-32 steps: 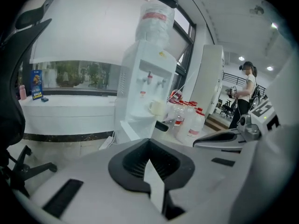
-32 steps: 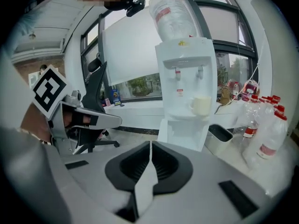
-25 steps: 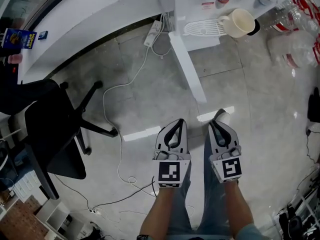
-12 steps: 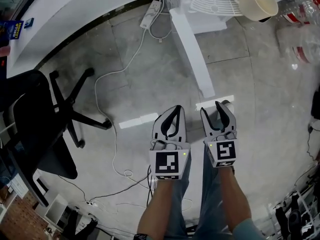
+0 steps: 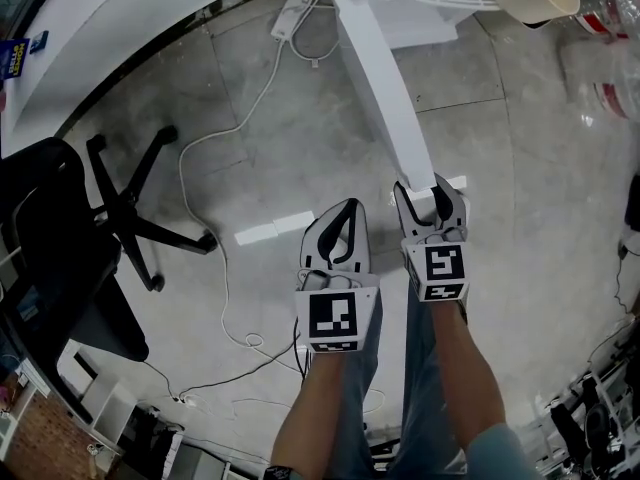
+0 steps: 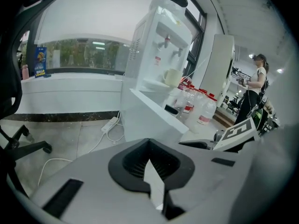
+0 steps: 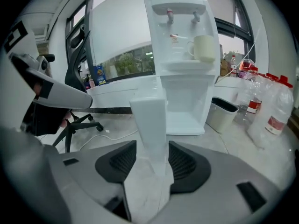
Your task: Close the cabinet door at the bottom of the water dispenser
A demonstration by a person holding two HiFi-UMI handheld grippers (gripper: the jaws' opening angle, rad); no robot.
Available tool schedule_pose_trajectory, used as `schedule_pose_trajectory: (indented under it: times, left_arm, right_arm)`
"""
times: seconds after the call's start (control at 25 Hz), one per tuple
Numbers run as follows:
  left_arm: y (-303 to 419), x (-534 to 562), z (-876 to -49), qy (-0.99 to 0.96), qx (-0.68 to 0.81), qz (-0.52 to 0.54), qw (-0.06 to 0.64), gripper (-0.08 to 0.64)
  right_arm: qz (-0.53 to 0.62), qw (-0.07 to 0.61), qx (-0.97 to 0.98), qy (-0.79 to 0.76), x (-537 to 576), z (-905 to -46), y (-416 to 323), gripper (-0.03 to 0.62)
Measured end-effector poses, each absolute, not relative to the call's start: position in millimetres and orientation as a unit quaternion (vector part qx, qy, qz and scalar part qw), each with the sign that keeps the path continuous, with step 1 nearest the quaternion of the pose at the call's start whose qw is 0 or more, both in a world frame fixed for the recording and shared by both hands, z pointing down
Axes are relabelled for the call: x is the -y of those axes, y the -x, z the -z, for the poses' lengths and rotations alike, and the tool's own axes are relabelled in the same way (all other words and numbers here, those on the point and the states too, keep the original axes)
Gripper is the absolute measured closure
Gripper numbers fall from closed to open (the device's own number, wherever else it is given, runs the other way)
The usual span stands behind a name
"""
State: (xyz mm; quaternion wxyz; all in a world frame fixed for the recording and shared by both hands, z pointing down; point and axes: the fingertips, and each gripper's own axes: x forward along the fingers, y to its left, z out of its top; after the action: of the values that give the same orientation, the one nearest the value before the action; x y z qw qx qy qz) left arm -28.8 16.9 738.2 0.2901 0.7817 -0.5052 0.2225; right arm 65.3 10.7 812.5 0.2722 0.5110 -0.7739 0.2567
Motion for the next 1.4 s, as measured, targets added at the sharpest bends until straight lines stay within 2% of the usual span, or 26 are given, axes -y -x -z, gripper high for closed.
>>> schedule_pose_trajectory:
  times: [0.64,1.4]
  left_arm:
    - [9,-15,-745,-0.763,0.515,-0.243,0.306,0.549]
    - [-40,8,-741,-0.748,0.538,-0.230,0.312,0.549]
  right_arm:
    - [-0.248,0.291,0.798,-0.465,5,-813,-67,0.390]
    - [-0.232,0.331,0.802,-0.440,36,-811,-145,0.393]
